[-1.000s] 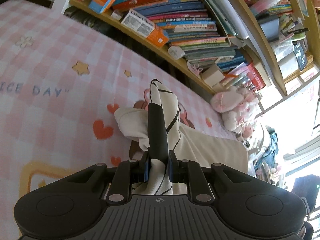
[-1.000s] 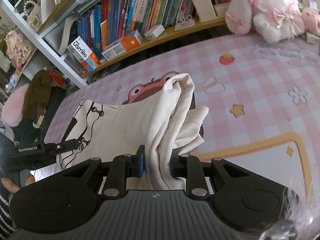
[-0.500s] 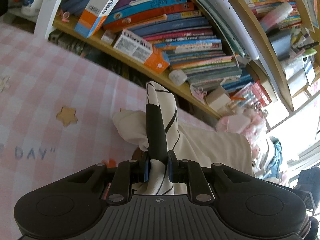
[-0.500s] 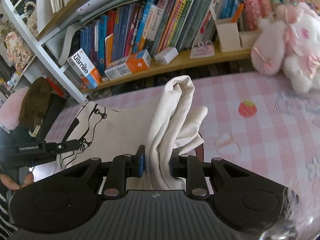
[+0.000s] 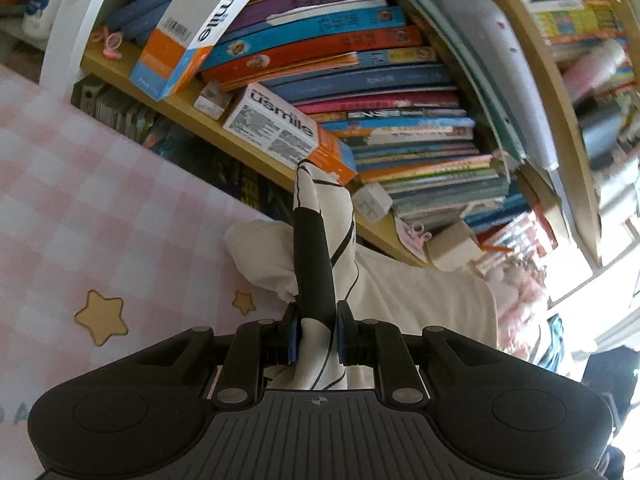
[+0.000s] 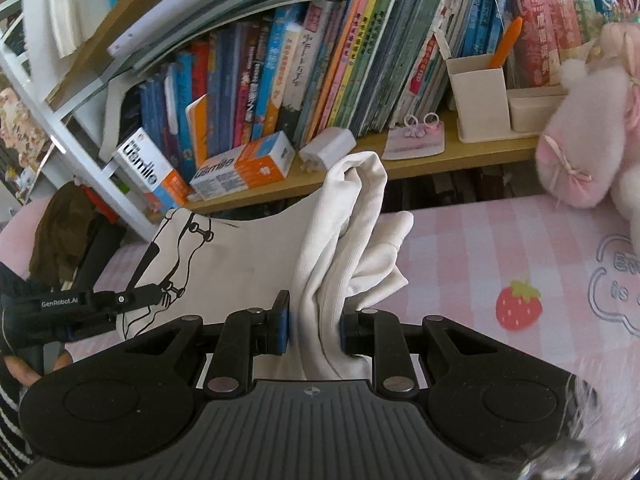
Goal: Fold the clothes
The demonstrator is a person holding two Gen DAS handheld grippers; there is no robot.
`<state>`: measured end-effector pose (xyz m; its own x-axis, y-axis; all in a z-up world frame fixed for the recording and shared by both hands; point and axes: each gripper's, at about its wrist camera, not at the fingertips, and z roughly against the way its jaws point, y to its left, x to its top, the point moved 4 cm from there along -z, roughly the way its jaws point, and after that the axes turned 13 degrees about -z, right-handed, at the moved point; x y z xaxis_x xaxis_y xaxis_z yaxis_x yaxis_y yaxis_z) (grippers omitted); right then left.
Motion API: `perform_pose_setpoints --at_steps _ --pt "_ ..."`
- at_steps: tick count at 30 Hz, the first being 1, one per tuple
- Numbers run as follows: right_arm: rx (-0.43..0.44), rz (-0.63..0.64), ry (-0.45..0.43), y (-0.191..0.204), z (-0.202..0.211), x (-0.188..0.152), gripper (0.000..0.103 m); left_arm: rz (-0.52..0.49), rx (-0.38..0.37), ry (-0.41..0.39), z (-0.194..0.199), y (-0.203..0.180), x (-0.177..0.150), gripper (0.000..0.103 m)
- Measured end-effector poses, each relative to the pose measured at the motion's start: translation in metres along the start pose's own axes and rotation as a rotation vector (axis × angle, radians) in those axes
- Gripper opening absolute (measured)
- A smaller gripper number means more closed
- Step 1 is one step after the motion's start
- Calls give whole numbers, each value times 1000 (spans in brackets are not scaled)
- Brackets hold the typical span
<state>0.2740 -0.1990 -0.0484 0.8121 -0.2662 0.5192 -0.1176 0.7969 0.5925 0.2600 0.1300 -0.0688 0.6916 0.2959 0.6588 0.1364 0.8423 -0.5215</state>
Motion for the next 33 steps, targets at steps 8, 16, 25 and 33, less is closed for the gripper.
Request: perform_pose_setpoints --at_steps 8,16,25,33 --pt "15 -27 -11 -19 -29 6 20 8 23 -26 -21 14 0 16" --pt "-2 -128 -1 -40 -46 -2 24 33 52 6 -30 26 -10 22" --pt "-61 -135 -23 -39 -32 -4 52 21 173 19 -18 15 -10 38" --pt "-136 -66 -97 -28 8 -19 72 -119 264 -10 16 -13 -20 53"
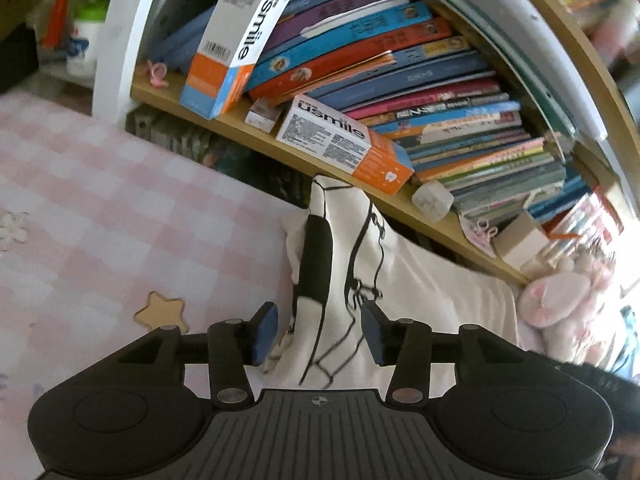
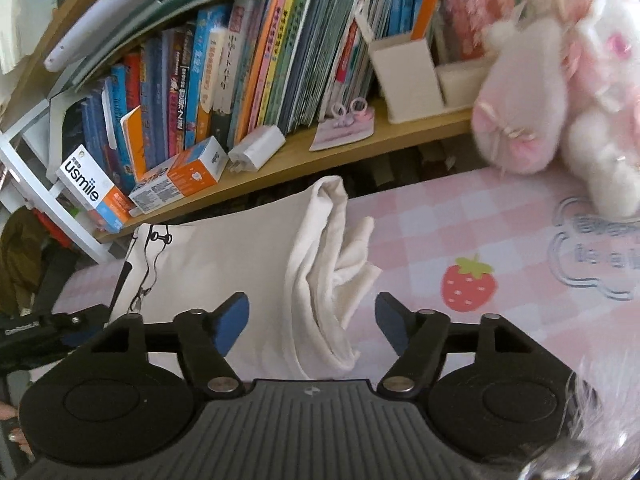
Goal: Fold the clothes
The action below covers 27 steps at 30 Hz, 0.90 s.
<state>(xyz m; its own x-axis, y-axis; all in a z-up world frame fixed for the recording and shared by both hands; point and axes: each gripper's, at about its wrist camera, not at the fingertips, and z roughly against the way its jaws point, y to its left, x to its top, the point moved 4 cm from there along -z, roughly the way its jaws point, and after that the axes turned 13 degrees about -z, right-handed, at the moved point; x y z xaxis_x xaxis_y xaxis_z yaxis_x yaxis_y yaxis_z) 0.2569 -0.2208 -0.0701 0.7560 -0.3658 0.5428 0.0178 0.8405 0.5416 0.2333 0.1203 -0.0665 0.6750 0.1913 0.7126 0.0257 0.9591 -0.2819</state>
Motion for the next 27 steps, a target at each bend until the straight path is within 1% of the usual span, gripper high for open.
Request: perform_pose_setpoints --at_steps 1,2,9,13,16,22,27 --pt "-9 13 -8 1 5 -3 73 -14 8 -5 6 -4 -2 59" --pt "-17 26 -16 3 10 -6 76 -29 15 -11 12 -7 -5 61" --pt "-21 119 -29 14 42 -28 83 -84 4 -5 41 -31 -23 62" --pt "-29 165 -49 22 59 -37 85 -133 27 -15 56 -44 -31 70" --pt "-33 193 -69 28 71 -43 89 -160 47 -15 68 -53 -37 72" --pt "-48 245 -111 34 92 -58 93 -165 52 -11 83 -63 -46 75" --pt "-61 271 -113 36 102 -69 97 -171 82 -19 93 -68 -54 78"
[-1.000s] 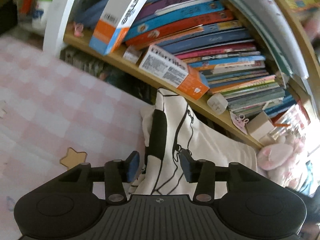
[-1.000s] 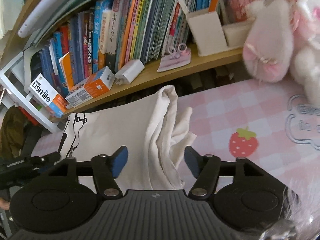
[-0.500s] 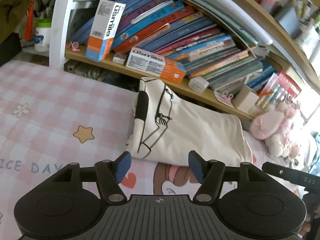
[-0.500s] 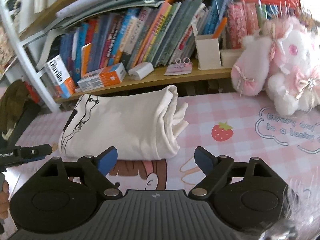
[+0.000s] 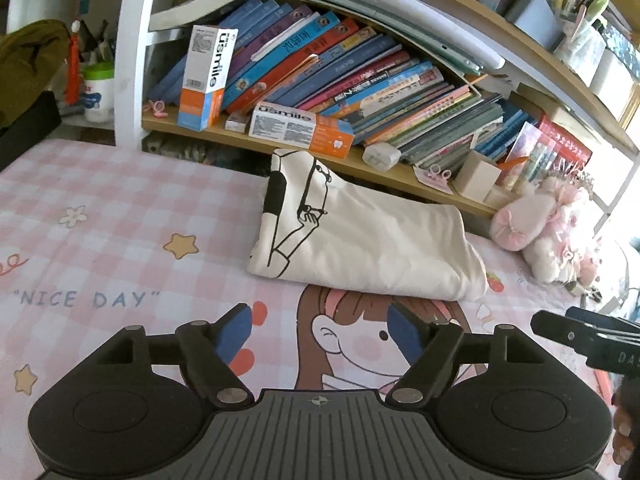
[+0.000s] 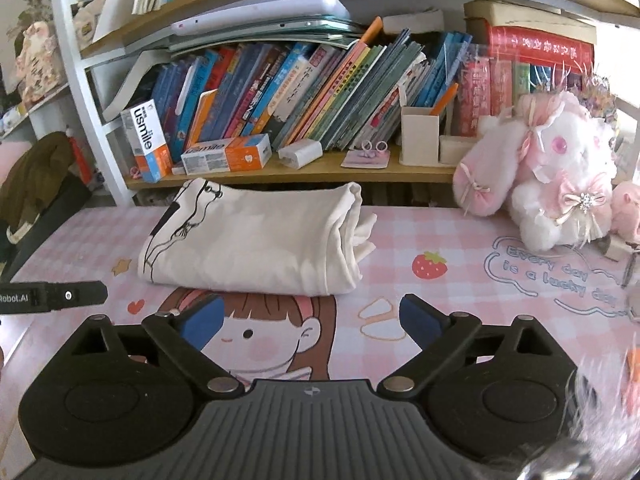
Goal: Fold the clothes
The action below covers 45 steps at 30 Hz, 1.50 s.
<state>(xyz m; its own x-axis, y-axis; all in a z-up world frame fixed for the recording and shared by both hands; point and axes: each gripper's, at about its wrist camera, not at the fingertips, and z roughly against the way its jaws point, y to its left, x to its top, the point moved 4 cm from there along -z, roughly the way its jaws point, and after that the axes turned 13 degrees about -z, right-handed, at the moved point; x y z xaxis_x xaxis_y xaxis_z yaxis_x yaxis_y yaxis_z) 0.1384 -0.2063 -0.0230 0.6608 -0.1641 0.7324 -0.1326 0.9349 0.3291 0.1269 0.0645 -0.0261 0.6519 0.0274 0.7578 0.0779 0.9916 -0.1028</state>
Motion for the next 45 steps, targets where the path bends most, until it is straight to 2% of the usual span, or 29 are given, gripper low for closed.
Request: perform_pose_setpoints --at_steps 15,26,29,45 --pt "-68 -3 23 -3 13 -32 100 -84 73 16 17 -14 -24 86" --pt "-122 -21 23 -1 22 -50 101 -101 94 31 24 -26 -35 88" --pt "-129 -16 26 1 22 -53 101 -96 93 33 23 -28 -35 92" --pt "-142 1 26 4 19 -54 101 -127 112 55 18 -29 -37 93"
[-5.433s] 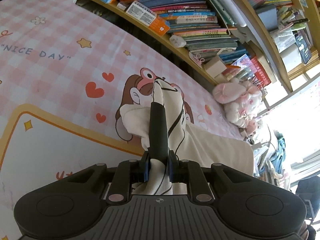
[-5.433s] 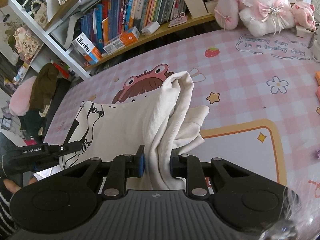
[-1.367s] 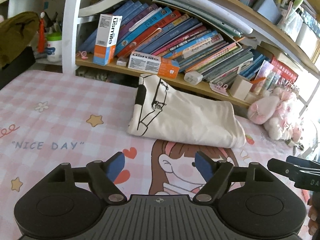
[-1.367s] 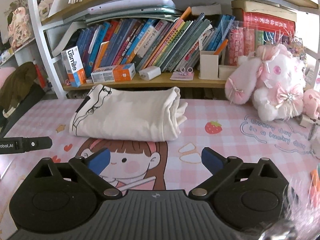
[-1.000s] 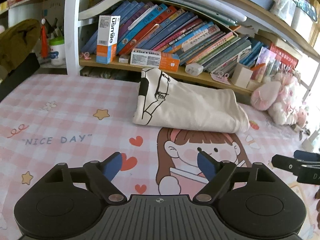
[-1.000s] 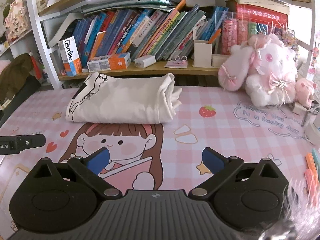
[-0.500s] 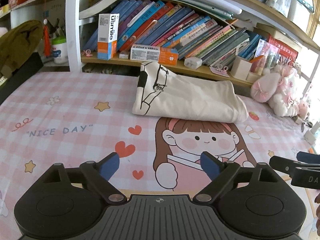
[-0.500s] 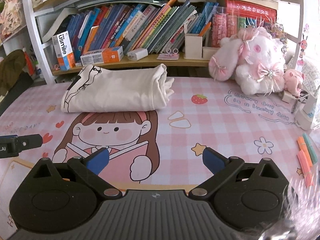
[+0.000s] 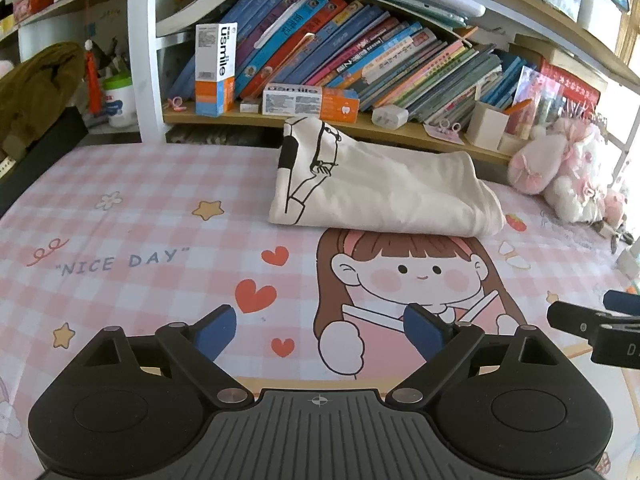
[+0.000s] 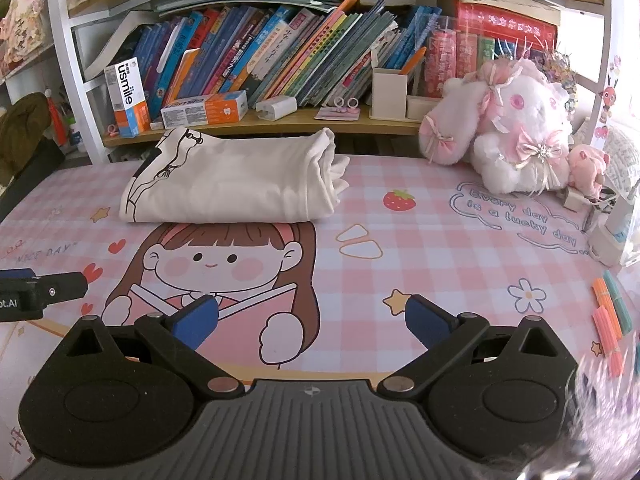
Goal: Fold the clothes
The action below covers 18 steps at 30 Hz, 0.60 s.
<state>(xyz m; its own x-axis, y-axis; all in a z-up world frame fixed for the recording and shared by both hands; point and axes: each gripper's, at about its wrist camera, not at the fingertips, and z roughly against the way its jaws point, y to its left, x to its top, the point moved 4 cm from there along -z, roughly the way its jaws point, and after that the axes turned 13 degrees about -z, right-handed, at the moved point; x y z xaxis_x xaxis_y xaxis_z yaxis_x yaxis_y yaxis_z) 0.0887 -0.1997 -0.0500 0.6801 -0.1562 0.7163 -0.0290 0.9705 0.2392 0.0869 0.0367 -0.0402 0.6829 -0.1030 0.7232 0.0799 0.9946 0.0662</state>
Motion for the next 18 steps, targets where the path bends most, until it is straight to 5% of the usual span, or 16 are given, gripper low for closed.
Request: perform_pose_setpoints --at_steps 18 --pt "-13 -9 6 -2 -1 -1 101 -13 9 -2 1 -3 -2 98"
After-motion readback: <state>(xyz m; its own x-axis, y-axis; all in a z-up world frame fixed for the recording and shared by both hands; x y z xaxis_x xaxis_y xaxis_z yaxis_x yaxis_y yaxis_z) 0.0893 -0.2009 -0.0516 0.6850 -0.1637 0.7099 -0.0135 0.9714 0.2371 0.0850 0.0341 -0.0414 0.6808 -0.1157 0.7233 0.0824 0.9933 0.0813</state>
